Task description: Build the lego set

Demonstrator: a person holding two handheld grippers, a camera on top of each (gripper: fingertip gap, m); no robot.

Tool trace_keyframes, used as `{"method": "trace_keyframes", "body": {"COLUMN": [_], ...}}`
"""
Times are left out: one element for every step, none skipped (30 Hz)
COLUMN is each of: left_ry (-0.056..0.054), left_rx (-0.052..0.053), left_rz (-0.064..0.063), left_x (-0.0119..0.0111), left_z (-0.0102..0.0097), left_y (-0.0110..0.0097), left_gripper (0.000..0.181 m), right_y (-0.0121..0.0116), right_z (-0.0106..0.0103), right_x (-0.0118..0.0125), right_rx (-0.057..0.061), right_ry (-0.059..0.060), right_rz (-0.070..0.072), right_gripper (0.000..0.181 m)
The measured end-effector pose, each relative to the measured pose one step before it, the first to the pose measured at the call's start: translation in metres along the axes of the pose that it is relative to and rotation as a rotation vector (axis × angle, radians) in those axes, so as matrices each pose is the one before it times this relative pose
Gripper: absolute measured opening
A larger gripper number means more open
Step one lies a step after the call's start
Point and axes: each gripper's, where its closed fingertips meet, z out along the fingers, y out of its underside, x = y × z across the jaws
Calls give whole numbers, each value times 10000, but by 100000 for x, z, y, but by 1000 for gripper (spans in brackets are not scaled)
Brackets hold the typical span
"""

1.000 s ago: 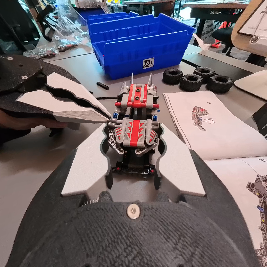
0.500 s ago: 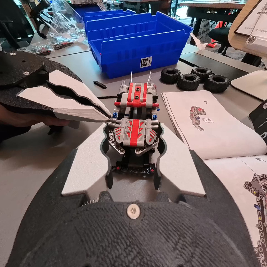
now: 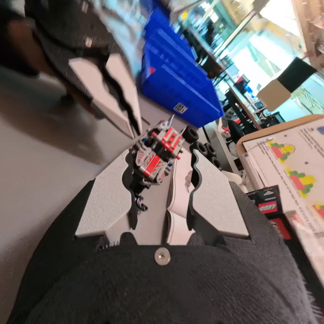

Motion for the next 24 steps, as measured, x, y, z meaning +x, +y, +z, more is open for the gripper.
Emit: {"method": "trace_keyframes", "body": {"left_ry": [-138, -161, -175, -114, -46, -27, -38, -53, -29, 53, 52, 23, 52, 67, -3, -55, -8, 18, -27, -78, -92, -168, -279, -313], "left_rx": [-169, -172, -153, -129, -98, -59, -32, 2, 95, 163, 147, 63, -55, -119, -122, -58, 18, 59, 39, -22, -77, -116, -108, -47], "left_rz": [602, 661, 662, 600, 520, 458, 392, 297, 218, 166, 164, 185, 227, 322, 389, 377, 318, 250, 198, 215, 296, 382, 456, 469], "left_x": [-109, -159, -181, -104, -28, -8, -63, -94, -58, 65, 73, 14, 48, 75, 16, -18, 106, 207, 163, 85, 64, -41, -206, -247], "left_z": [-108, -139, -131, -75, -20, -5, 10, -10, -1, 3, 9, 28, 66, 86, 69, 38, 52, 76, 108, 140, 152, 152, 136, 121], "left_y": [232, 209, 168, 130, 87, 17, -34, -88, -203, -284, -267, -152, 34, 146, 155, 70, -25, -74, -36, 66, 151, 187, 172, 74], "left_gripper": [6, 6, 6, 6, 7, 8, 9, 9, 9, 8, 8, 8, 9, 12, 15, 17, 19, 19, 19, 20, 22, 22, 23, 23], "right_y": [782, 574, -30, -450, -303, 185, 134, -94, 78, 185, 162, 150, 319, 289, 98, 188, 241, 181, 28, 22, 146, 133, 47, -63], "right_z": [315, 212, 97, 60, 138, 183, 82, -22, 12, -21, -62, -93, -110, -190, -301, -339, -285, -131, 28, 175, 281, 253, 159, 123], "right_x": [-540, -239, -95, -171, -301, -666, -166, 178, -45, -32, 160, 200, 238, 212, 197, 264, 317, 315, -38, -420, -407, -416, -308, -22], "right_rx": [-620, -430, -38, 197, 88, -193, -141, -1, -86, -136, -103, -59, -138, -88, 46, -7, -39, -20, 43, 13, -60, -48, -14, 4], "right_ry": [-153, 36, 113, -15, -144, -379, -52, 132, -72, -88, 58, 87, 88, 72, 46, 48, 85, 180, 67, -140, -128, -138, -117, 19], "right_rz": [-913, -935, -720, -365, -232, -350, -409, -315, -194, -129, -175, -139, -35, -40, 4, 73, 48, -113, -273, -274, -223, -262, -269, -206], "right_gripper": [65, 57, 53, 50, 49, 49, 46, 45, 41, 37, 33, 33, 32, 32, 31, 31, 30, 28, 28, 30, 33, 38, 42, 45]}}
